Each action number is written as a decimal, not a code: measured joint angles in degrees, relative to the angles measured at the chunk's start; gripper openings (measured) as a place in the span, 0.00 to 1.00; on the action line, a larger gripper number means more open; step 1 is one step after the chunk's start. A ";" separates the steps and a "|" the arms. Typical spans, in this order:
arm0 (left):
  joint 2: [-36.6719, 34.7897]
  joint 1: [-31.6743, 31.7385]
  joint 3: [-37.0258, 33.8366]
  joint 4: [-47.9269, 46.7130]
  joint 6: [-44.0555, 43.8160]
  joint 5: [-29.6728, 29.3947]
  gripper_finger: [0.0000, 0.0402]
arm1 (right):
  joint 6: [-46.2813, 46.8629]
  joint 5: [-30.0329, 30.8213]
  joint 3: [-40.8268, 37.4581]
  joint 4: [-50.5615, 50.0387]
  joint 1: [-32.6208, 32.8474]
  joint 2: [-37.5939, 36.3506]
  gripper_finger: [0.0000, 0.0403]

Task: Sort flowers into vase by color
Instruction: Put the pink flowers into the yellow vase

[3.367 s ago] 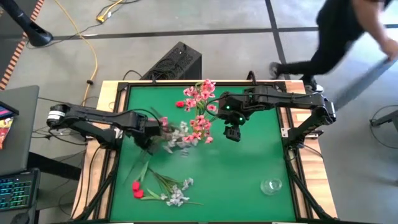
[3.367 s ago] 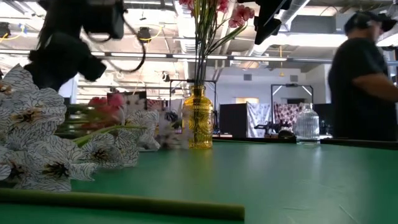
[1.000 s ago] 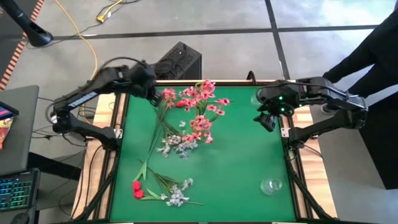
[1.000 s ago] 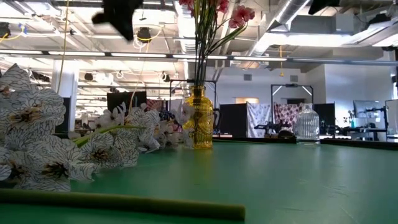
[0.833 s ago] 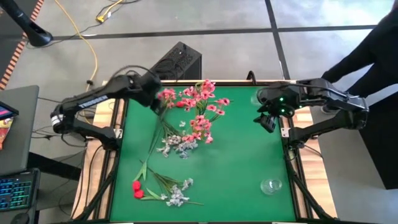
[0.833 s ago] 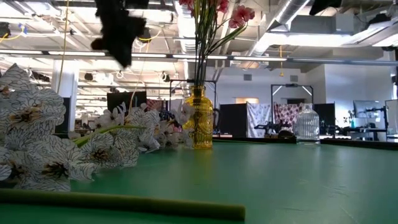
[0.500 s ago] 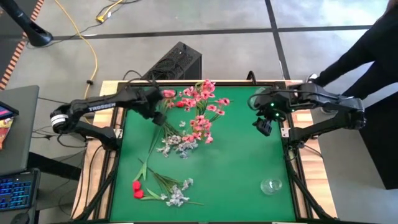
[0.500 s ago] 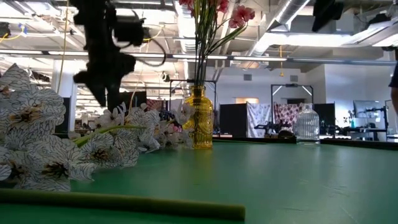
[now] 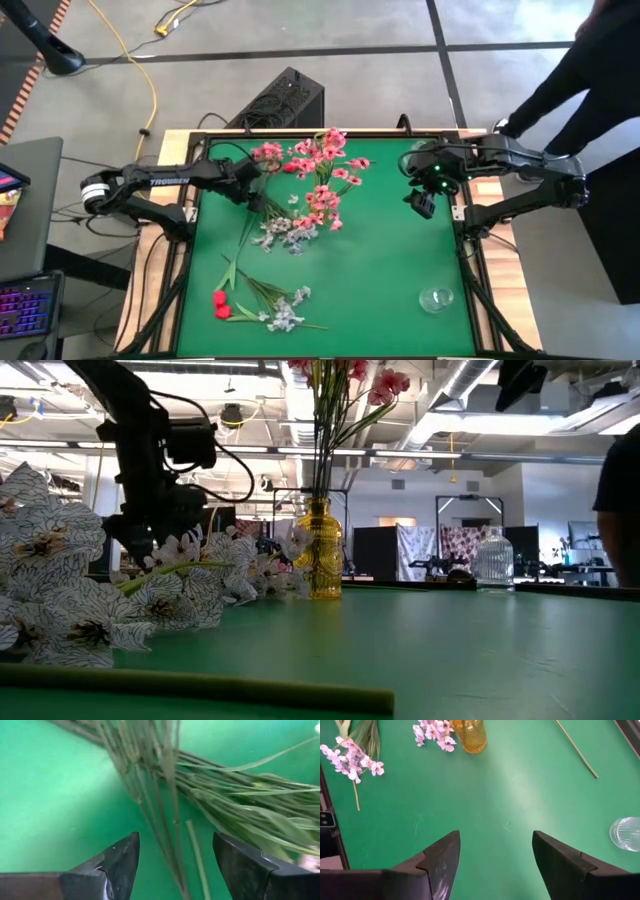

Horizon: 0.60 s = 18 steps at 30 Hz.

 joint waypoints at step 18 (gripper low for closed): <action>-0.04 -0.48 -5.76 5.77 -1.90 -2.37 0.27 | -0.57 -0.04 0.00 1.89 0.00 0.00 0.69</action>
